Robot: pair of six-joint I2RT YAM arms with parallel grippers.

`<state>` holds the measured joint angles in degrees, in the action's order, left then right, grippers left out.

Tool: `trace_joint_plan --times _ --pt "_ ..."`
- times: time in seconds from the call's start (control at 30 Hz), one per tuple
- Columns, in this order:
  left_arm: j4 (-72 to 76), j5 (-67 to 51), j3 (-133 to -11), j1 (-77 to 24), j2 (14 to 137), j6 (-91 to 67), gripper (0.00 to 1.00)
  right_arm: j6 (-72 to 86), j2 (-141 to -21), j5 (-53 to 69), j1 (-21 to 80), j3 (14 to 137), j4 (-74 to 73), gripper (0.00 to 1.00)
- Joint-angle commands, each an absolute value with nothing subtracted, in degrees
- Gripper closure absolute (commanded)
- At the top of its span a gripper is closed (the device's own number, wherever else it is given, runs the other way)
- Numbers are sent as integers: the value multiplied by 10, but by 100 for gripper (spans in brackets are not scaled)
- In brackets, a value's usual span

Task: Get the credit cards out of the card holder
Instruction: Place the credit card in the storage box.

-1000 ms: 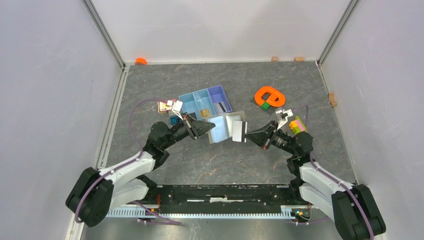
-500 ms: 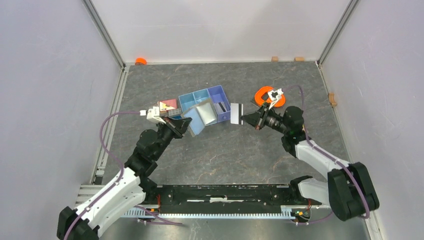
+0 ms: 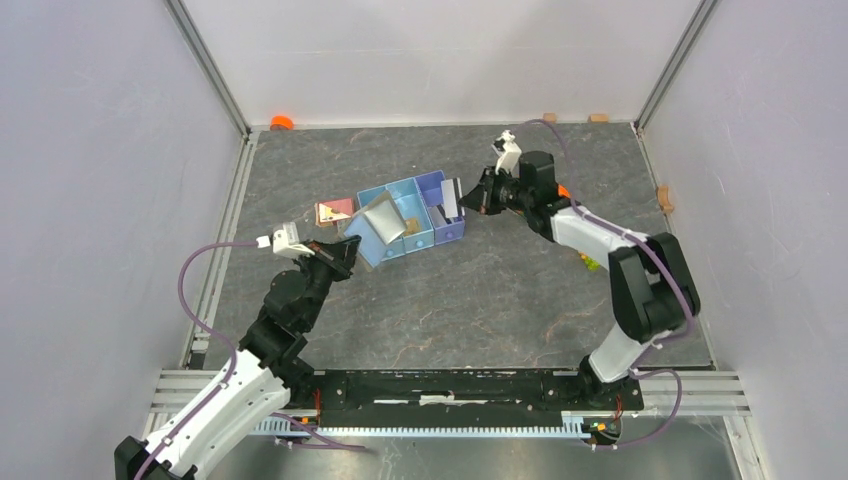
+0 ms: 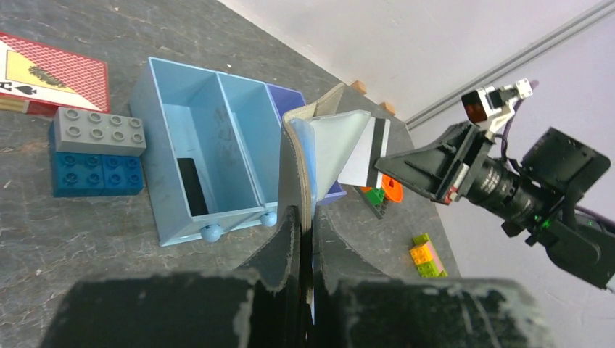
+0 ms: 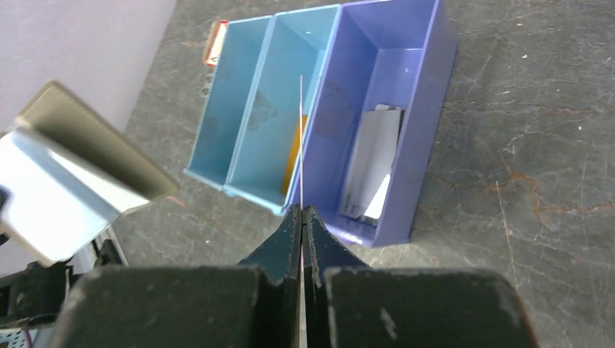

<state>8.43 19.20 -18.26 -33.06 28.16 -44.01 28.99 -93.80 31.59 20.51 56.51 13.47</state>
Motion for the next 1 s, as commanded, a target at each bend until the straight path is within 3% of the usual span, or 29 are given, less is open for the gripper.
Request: trace_joint_plan --times 0.0,0.2,0.5,0.6,0.83,0.97 --pt "85 217 -193 -328 284 -437 98 249 -1002 279 217 663 49 100" --pt "88 213 -191 -328 281 -439 98 209 -1107 264 235 801 -67 100" --pt "96 195 -193 -328 296 -440 98 206 -1171 241 258 861 -92 99" --pt "98 193 -192 -328 297 -439 98 197 -1169 234 261 867 -97 85" --pt "107 188 -186 -328 297 -442 98 186 -1115 203 269 850 -109 69" --pt "136 163 -174 -328 297 -448 98 187 -1027 203 273 766 -72 61"
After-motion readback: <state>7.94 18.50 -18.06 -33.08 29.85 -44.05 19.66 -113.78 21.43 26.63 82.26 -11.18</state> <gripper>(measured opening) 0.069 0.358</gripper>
